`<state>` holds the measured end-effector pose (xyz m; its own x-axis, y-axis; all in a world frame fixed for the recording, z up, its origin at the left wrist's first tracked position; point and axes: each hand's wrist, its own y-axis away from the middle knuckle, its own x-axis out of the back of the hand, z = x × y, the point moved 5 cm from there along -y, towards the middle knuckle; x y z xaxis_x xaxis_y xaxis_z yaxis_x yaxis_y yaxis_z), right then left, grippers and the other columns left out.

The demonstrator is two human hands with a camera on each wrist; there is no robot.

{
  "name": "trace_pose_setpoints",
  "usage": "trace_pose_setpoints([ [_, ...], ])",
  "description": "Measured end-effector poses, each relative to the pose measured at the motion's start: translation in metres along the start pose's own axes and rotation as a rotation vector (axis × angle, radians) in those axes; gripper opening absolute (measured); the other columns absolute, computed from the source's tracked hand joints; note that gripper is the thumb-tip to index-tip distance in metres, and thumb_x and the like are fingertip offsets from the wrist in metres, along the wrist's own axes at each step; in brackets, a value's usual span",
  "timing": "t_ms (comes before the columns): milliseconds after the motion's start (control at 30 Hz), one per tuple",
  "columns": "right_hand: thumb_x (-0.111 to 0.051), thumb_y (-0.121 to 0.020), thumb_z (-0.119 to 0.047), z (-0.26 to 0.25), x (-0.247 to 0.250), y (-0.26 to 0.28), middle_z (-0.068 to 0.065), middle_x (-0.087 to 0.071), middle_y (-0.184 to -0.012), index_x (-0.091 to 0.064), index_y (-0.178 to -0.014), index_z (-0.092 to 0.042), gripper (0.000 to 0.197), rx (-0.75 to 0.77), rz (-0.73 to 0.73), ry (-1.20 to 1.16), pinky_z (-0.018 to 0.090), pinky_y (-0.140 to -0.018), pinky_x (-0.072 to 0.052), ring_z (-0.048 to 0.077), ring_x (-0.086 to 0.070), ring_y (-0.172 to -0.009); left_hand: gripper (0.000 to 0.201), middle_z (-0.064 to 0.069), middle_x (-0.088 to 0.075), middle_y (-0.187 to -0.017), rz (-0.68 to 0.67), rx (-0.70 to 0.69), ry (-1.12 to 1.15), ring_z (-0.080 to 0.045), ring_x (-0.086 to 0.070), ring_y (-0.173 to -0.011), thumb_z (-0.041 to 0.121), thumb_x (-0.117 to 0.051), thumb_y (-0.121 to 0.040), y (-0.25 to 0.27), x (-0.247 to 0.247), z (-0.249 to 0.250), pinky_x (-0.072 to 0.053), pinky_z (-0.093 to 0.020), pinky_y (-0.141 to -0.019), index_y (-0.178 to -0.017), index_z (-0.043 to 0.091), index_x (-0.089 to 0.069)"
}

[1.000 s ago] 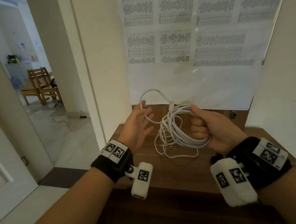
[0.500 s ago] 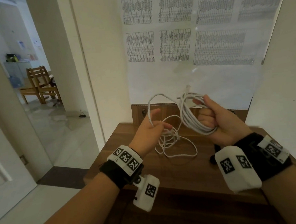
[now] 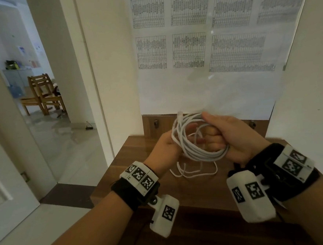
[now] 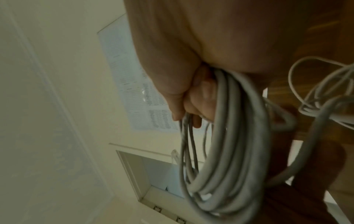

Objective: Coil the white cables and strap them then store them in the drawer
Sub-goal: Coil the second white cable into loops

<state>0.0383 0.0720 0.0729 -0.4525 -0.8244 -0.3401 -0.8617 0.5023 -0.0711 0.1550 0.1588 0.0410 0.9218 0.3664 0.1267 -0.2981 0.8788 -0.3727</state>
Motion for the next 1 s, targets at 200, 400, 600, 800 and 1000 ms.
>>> trace_pose_setpoints([
  [200, -0.048, -0.104, -0.026, -0.003, 0.003, -0.001, -0.005, -0.027, -0.053, -0.062, -0.103, -0.002, 0.028, 0.153, 0.095, 0.129, 0.02, -0.037, -0.029, 0.008, -0.024, -0.041, 0.022, -0.007, -0.064, -0.072, -0.044, 0.193, 0.429, -0.016, -0.06, -0.059, 0.01, -0.053, -0.092, 0.008, -0.012, -0.005, -0.048, -0.026, -0.057, -0.083, 0.013, -0.072],
  [400, -0.057, -0.099, -0.036, -0.014, 0.004, 0.004, -0.004, -0.065, -0.07, -0.075, -0.097, -0.014, 0.029, 0.513, 0.43, 0.816, 0.021, -0.059, -0.046, 0.007, -0.055, -0.059, 0.047, -0.007, -0.063, -0.063, -0.116, 0.249, 0.851, -0.014, -0.045, -0.044, 0.039, -0.04, -0.097, 0.006, -0.022, 0.001, -0.029, -0.023, -0.05, -0.079, 0.006, -0.067],
  [600, -0.052, -0.098, -0.05, -0.005, 0.007, -0.013, 0.019, -0.046, -0.067, -0.068, -0.085, 0.004, 0.058, 0.268, 0.371, 0.917, 0.024, -0.05, -0.034, 0.023, -0.046, -0.06, 0.079, -0.01, -0.061, -0.053, -0.055, 0.283, 0.811, -0.013, -0.039, -0.034, 0.06, -0.027, -0.098, 0.003, -0.026, -0.002, -0.024, -0.023, -0.045, -0.074, -0.003, -0.067],
  [800, -0.057, -0.097, -0.047, -0.011, 0.009, -0.013, 0.016, -0.038, -0.06, -0.047, -0.064, -0.008, 0.053, 0.335, 0.377, 0.99, 0.026, -0.048, -0.027, 0.021, -0.036, -0.051, 0.075, -0.01, -0.064, -0.063, 0.012, 0.294, 0.765, -0.021, -0.054, -0.051, 0.068, -0.03, -0.094, -0.001, -0.018, -0.007, -0.042, -0.032, -0.059, -0.087, 0.004, -0.069],
  [1000, -0.052, -0.099, -0.049, 0.0, 0.015, -0.021, 0.016, -0.049, -0.056, -0.058, -0.063, -0.003, 0.058, 0.303, 0.391, 0.997, 0.027, -0.053, -0.035, 0.016, -0.044, -0.051, 0.046, -0.015, -0.065, -0.082, 0.105, 0.223, 0.59, -0.031, -0.065, -0.089, 0.041, -0.069, -0.085, -0.003, -0.019, -0.007, -0.055, -0.045, -0.087, -0.097, -0.003, -0.065],
])
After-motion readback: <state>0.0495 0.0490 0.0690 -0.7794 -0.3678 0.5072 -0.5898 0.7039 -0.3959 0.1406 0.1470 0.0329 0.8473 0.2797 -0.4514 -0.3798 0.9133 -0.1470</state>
